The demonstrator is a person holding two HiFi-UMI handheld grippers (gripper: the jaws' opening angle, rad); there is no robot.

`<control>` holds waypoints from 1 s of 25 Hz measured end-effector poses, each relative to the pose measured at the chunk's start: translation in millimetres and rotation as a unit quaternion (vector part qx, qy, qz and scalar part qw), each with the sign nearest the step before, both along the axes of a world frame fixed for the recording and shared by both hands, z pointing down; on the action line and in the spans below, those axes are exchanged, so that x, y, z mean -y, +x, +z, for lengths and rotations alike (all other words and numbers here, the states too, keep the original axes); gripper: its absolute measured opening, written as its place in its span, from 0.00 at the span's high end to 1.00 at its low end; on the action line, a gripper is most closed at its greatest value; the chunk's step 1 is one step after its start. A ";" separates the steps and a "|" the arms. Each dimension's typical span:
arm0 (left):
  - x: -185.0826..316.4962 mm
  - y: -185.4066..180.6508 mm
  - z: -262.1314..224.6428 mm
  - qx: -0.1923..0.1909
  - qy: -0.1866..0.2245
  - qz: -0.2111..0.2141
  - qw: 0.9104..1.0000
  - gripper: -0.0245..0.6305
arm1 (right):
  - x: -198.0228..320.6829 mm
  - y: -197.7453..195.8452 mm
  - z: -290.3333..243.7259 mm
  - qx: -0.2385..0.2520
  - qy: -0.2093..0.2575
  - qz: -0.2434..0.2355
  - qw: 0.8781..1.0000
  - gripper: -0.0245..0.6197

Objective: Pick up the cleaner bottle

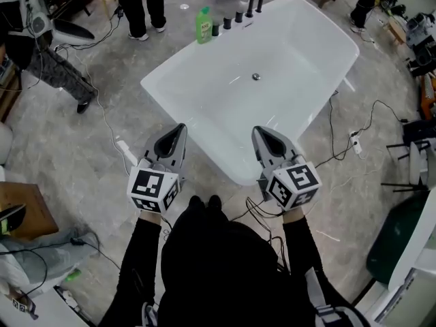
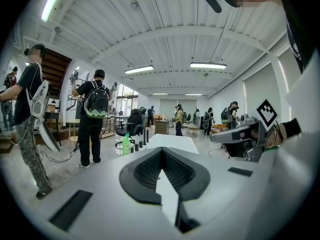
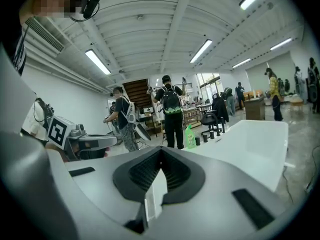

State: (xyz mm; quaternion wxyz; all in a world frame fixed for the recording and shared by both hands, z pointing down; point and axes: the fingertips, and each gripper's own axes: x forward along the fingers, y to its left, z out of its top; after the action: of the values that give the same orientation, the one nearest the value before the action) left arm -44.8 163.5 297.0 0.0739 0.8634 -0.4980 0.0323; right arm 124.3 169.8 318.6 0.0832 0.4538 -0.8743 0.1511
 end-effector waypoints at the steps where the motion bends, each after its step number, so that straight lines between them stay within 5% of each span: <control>1: 1.0 0.0 -0.4 0.001 0.001 -0.001 1.000 0.95 | 0.8 1.5 0.5 0.000 -0.001 0.002 1.000 0.96; 25: 77.6 -15.3 -7.0 0.020 0.022 0.017 0.999 0.95 | 57.5 -3.3 9.4 -0.002 -0.006 0.030 1.000 0.96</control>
State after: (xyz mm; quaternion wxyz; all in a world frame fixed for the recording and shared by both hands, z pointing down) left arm -60.1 85.9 289.9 0.0449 0.8724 -0.4851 0.0400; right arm 121.0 112.3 328.1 0.0833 0.4795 -0.8592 0.1576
